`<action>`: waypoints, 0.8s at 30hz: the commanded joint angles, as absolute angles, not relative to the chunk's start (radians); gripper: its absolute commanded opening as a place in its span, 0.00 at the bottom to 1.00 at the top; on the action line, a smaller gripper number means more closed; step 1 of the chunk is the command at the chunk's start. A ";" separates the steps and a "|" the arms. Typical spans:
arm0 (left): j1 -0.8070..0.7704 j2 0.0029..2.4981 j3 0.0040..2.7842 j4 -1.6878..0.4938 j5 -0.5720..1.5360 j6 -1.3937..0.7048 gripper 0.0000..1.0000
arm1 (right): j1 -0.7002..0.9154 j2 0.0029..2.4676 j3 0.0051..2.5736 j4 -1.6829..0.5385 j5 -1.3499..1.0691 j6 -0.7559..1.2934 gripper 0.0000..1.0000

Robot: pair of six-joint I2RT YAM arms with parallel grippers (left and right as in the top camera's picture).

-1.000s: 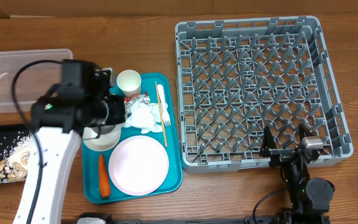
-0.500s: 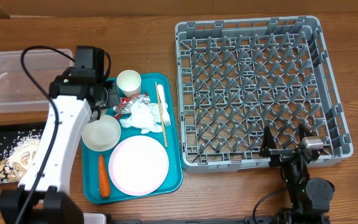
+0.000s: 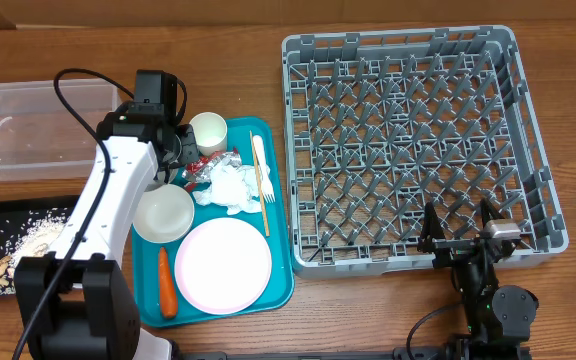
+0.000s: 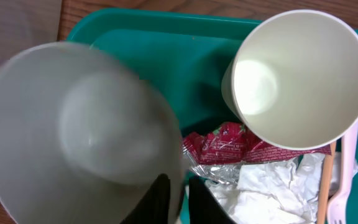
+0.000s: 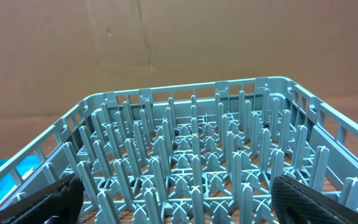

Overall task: Sort waste into correct bins and load items into the dishwasher rack
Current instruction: 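Carry the emptied bowl back and set it on the teal tray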

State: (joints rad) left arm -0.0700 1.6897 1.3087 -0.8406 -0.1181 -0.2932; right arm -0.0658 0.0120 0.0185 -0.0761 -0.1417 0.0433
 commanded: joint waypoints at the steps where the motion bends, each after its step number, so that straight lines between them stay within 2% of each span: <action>1: -0.066 1.708 1.321 -0.839 -0.138 -0.299 0.37 | -0.073 0.003 0.008 -0.073 -0.133 0.036 1.00; 2: -0.066 1.710 1.321 -0.839 -0.139 -0.297 0.43 | -0.073 0.003 0.008 -0.073 -0.133 0.037 1.00; 7: -0.066 1.710 1.323 -0.835 -0.138 -0.292 0.37 | -0.073 0.003 0.008 -0.073 -0.133 0.036 1.00; 11: -0.065 1.705 1.338 -0.849 -0.134 -0.292 0.36 | -0.073 0.003 0.008 -0.073 -0.133 0.036 1.00; 15: -0.066 1.680 1.433 -0.972 -0.072 -0.292 0.32 | -0.073 0.003 0.008 -0.073 -0.133 0.036 1.00; 18: -0.066 1.658 1.530 -1.100 -0.030 -0.293 0.43 | -0.073 0.003 0.008 -0.073 -0.133 0.036 1.00; 23: -0.065 1.617 1.647 -1.319 -0.027 -0.344 0.75 | -0.073 0.003 0.008 -0.073 -0.133 0.036 1.00; 24: -0.065 1.603 1.649 -1.342 -0.029 -0.353 0.78 | -0.073 0.003 0.008 -0.073 -0.133 0.036 1.00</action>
State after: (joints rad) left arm -0.0700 1.6684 1.5978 -1.2819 -0.0494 -0.3130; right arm -0.0658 0.0120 0.0185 -0.0761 -0.1413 0.0437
